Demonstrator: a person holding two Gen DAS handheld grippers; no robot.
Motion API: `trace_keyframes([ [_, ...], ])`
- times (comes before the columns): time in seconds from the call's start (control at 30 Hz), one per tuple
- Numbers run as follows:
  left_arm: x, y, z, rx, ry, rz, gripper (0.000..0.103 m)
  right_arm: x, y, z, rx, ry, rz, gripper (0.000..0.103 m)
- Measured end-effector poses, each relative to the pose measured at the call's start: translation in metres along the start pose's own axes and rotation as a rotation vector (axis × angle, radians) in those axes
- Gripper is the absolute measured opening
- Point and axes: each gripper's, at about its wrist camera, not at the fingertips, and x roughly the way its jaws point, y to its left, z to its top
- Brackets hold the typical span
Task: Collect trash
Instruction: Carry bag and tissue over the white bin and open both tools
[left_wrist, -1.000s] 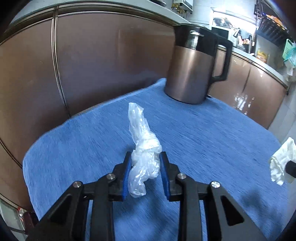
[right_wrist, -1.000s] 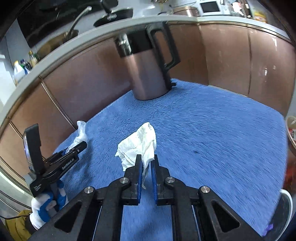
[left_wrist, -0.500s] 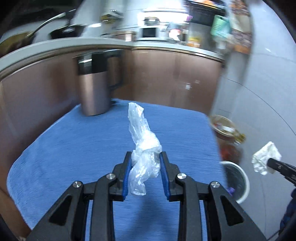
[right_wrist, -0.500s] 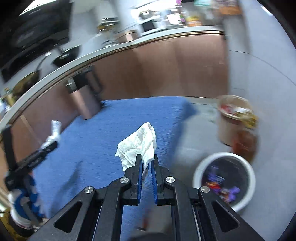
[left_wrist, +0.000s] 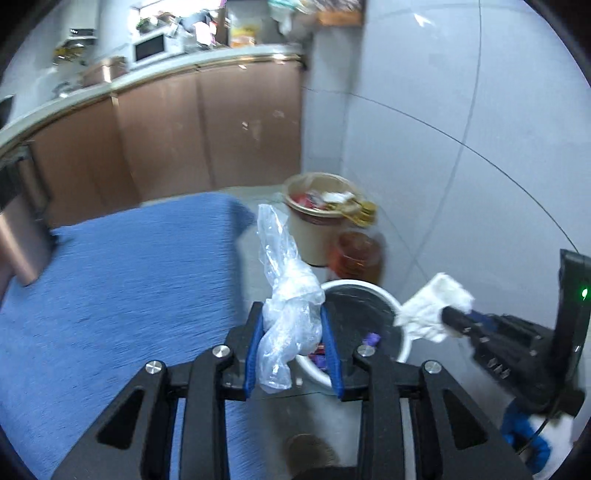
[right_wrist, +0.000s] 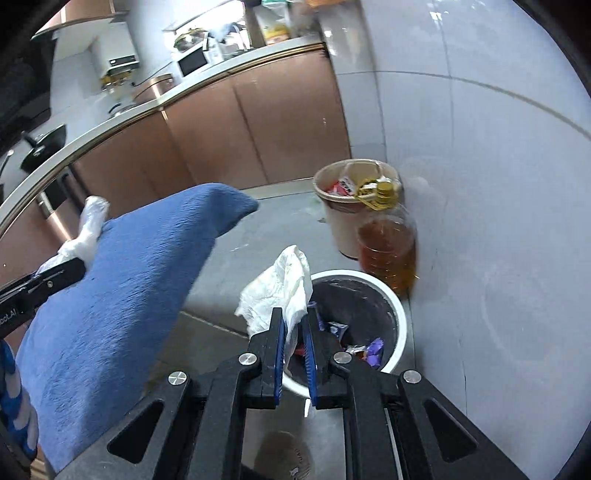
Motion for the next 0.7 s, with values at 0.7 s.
trace_keyframes([
  [0.7,0.085,-0.023,0.039,-0.08,0.096,-0.06,0.044,0.06,-0.042,0.014,0.065,0.056,-0.076,0.039],
])
